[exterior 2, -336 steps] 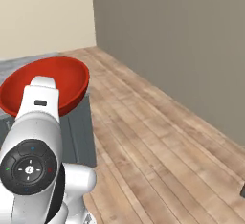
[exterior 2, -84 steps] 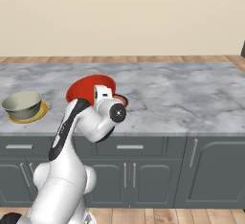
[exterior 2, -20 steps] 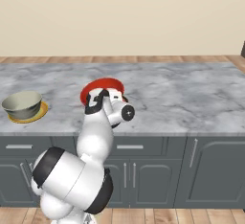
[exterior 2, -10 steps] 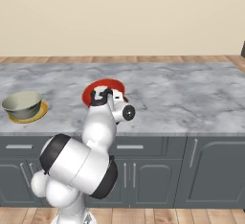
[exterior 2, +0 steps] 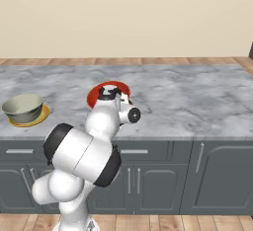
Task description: Move the bowls from the cabinet to the plates on the dining table.
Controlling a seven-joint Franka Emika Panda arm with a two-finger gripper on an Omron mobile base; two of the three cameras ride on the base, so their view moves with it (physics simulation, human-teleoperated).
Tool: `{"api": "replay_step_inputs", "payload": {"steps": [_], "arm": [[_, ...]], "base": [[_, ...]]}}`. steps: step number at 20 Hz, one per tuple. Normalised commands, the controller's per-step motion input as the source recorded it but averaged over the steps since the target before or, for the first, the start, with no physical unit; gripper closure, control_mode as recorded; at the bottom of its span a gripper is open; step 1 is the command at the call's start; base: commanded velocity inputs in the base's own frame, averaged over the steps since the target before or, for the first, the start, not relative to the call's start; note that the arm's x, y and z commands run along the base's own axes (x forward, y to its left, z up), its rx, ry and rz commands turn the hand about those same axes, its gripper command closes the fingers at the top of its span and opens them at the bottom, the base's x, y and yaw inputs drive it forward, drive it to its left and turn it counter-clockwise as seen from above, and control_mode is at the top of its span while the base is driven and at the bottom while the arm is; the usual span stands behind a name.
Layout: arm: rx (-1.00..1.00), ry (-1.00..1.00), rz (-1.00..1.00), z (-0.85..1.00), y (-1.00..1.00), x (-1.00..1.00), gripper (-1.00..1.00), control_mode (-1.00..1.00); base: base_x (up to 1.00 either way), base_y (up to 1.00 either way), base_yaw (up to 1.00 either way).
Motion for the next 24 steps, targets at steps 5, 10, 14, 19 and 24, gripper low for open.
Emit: {"api": "replay_step_inputs", "payload": {"steps": [5, 10, 14, 19, 24], "arm": [[0.0, 0.0, 0.0, -0.11, -0.02, 0.18, 1.0, -1.0], [0.0, 0.0, 0.0, -0.1, -0.01, 0.17, 1.0, -1.0], [0.0, 0.0, 0.0, -0.09, -0.01, 0.18, 1.0, -1.0], [0.0, 0.0, 0.0, -0.06, -0.02, 0.21, 1.0, -1.0], [0.0, 0.0, 0.0, -0.02, -0.02, 0.26, 1.0, -1.0]], "base": [[0.0, 0.0, 0.0], [0.0, 0.0, 0.0], [0.0, 0.0, 0.0], [0.0, 0.0, 0.0], [0.0, 0.0, 0.0]]}}
